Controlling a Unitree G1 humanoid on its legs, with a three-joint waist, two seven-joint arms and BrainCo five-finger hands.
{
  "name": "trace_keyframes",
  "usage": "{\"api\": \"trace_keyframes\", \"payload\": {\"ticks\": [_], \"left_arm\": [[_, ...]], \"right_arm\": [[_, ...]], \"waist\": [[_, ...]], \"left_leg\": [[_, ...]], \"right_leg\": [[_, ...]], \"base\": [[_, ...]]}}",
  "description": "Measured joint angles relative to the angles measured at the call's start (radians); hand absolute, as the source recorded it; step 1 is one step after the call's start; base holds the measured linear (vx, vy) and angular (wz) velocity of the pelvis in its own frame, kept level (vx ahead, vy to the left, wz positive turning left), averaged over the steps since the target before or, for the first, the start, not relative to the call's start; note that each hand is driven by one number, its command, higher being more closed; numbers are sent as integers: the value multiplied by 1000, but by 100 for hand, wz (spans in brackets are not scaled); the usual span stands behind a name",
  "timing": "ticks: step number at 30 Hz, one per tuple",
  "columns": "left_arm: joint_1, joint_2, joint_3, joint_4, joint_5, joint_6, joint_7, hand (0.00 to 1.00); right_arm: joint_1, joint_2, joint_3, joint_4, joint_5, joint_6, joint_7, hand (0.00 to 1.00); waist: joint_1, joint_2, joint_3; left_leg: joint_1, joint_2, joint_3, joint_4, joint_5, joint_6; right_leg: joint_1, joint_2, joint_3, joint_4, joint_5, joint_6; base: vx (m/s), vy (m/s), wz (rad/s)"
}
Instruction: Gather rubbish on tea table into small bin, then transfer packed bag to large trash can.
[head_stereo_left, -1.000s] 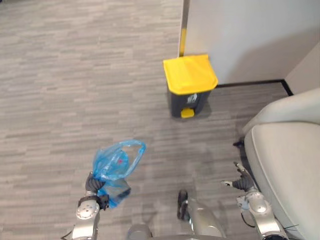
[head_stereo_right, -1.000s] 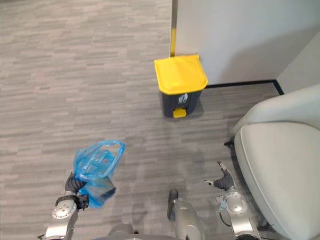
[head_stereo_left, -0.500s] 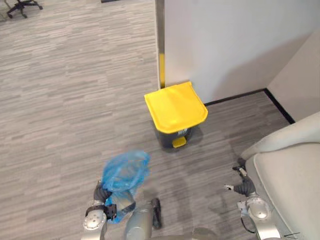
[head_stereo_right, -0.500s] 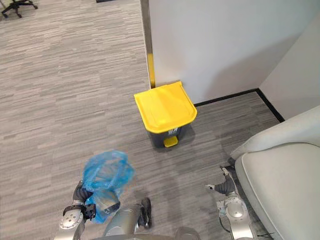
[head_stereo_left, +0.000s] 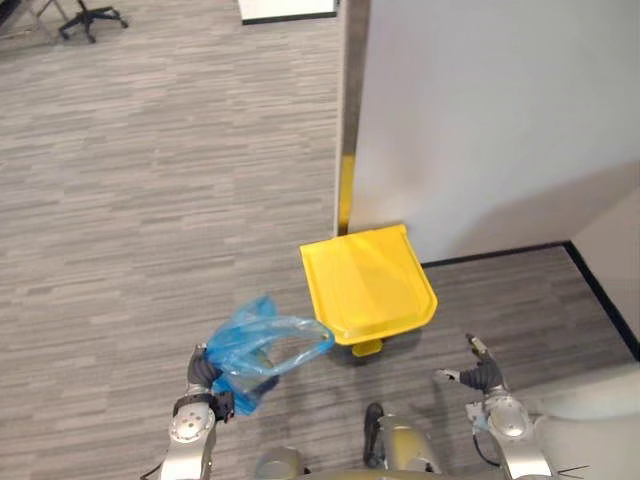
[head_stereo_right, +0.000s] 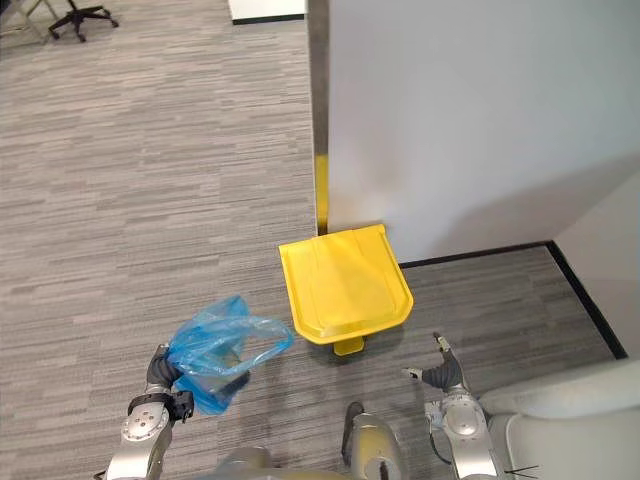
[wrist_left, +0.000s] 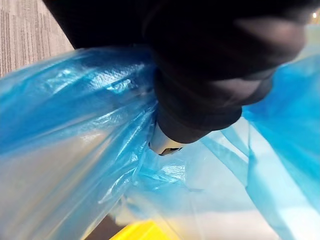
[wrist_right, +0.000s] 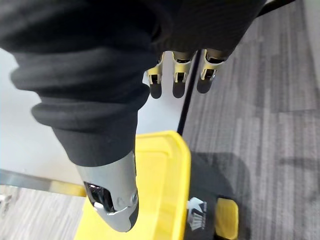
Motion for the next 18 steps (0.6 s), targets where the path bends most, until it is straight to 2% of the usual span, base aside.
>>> {"api": "trace_keyframes", "payload": {"ticks": [2,4,6,11,18], "left_arm": [[9,-8,-5,-3,-1,0,-7,100],[15,-8,-4,-17,-2,0,-17,100],[23,-4,-4,-18,-2,0,-17,100],[35,-4,-3,-13,-1,4,-19,100],[36,8,19,6,2,4,-16,100]], "right_arm": [[2,9,-18,-30,11,-7,-8,0],[3,13,-40,-45,30,-10,-16,0],[12,37,-44,-50,38,-5,-18,0],[12,55,-45,-47,39,-5,-17,0],[6,55,-52,41,40,1,-17,0]], "waist": [[8,-7,-5],[24,17,-12],[20,11,-17],[23,7,-19],[22,15,-38]], "left_leg": [[-37,31,74,-25,-47,50],[-56,49,89,-214,12,44],[-34,26,91,-264,9,40],[12,2,124,-339,9,40],[47,3,175,-419,12,37]], "right_leg": [[46,-5,-2,-29,0,1],[39,9,6,-24,-16,25],[26,-5,13,-26,-17,31],[24,-12,54,-44,-7,49],[7,14,112,-90,31,55]], "base": [[163,14,8],[173,97,-13],[107,136,2],[28,77,-19],[-17,4,-28]]}}
